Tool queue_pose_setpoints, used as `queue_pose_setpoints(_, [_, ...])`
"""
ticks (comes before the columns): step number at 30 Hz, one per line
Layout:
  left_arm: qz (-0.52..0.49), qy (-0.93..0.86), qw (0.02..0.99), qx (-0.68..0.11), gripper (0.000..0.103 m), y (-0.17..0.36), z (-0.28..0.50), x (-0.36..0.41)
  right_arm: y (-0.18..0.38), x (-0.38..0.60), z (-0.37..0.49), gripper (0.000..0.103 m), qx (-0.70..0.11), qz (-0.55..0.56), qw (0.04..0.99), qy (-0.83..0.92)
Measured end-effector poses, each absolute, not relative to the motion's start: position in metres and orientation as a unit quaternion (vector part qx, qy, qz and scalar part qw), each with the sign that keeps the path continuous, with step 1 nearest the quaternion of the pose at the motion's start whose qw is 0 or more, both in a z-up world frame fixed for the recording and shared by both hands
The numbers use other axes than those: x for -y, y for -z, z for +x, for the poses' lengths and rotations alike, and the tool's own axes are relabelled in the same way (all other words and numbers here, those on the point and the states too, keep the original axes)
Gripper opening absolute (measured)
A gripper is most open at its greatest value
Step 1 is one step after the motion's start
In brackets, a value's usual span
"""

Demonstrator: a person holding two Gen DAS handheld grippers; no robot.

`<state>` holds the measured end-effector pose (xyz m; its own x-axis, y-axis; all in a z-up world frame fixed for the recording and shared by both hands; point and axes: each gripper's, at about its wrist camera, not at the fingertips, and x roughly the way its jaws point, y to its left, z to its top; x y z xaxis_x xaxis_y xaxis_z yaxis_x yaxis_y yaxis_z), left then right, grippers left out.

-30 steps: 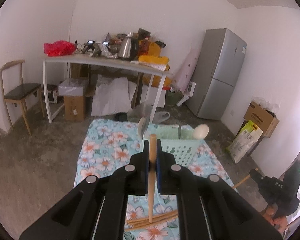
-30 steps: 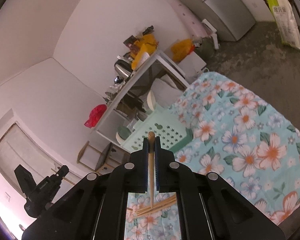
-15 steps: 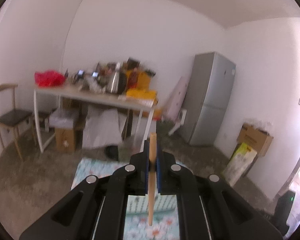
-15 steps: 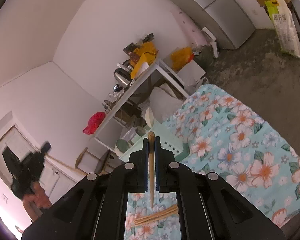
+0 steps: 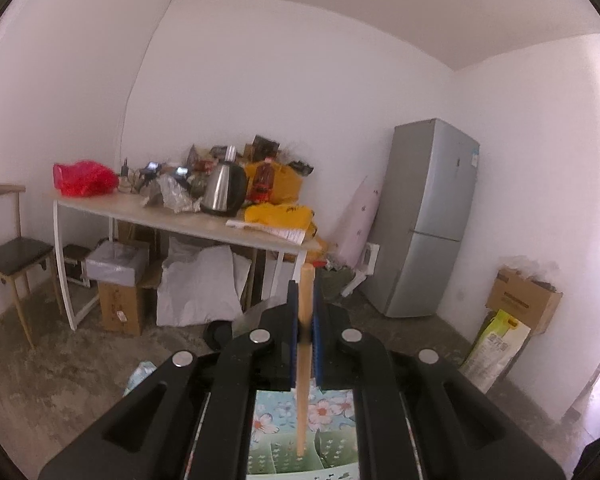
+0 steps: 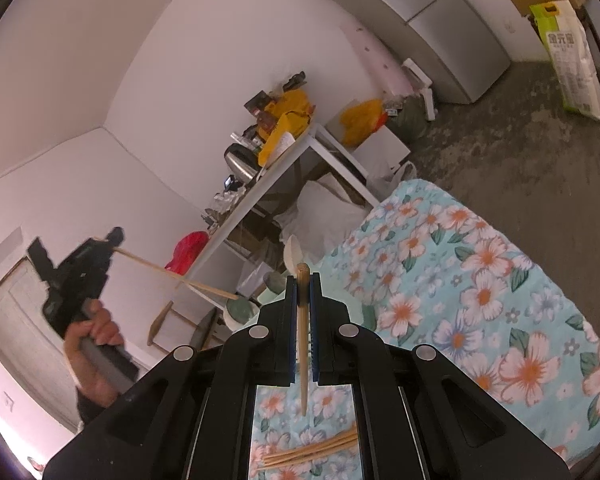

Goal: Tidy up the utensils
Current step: 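Drop the chopstick into the holder with the left tool while the right tool releases its chopstick there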

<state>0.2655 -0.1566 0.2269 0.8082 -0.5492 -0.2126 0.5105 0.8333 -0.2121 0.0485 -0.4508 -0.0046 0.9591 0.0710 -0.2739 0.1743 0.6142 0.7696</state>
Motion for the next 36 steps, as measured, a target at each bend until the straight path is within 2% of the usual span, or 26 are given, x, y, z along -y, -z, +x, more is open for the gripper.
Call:
queue_pose_setpoints(15, [-0.075, 0.260, 0.936, -0.226, 0.006, -0.140, 0.299, 0.179, 0.008, 0.457, 0.043, 0.004, -0.147, 0.439, 0.886, 0.032])
queue_pose_setpoints(16, [-0.074, 0.261, 0.935, -0.230, 0.012, -0.138, 0.297, 0.177, 0.007, 0.457, 0.042, 0.004, -0.146, 0.437, 0.887, 0.033])
queue_pose_setpoints(17, [-0.074, 0.259, 0.935, -0.231, 0.023, -0.136, 0.295, 0.173, 0.006, 0.457, 0.041, 0.004, -0.146, 0.436, 0.887, 0.034])
queue_pose_setpoints(19, [-0.074, 0.254, 0.936, -0.231, 0.038, -0.134, 0.289, 0.165, 0.004, 0.455, 0.039, 0.004, -0.145, 0.434, 0.889, 0.034])
queue_pose_setpoints(23, [-0.069, 0.250, 0.939, -0.228, 0.054, -0.134, 0.274, 0.148, -0.004, 0.449, 0.037, 0.004, -0.142, 0.424, 0.894, 0.034])
queue_pose_setpoints(29, [-0.068, 0.252, 0.941, -0.216, 0.072, -0.129, 0.234, 0.107, -0.043, 0.437, 0.047, 0.004, -0.121, 0.372, 0.920, 0.024])
queue_pose_setpoints(36, [-0.058, 0.249, 0.933, -0.252, 0.081, -0.097, 0.185, 0.056, -0.114, 0.414, 0.094, 0.004, -0.074, 0.274, 0.959, 0.006])
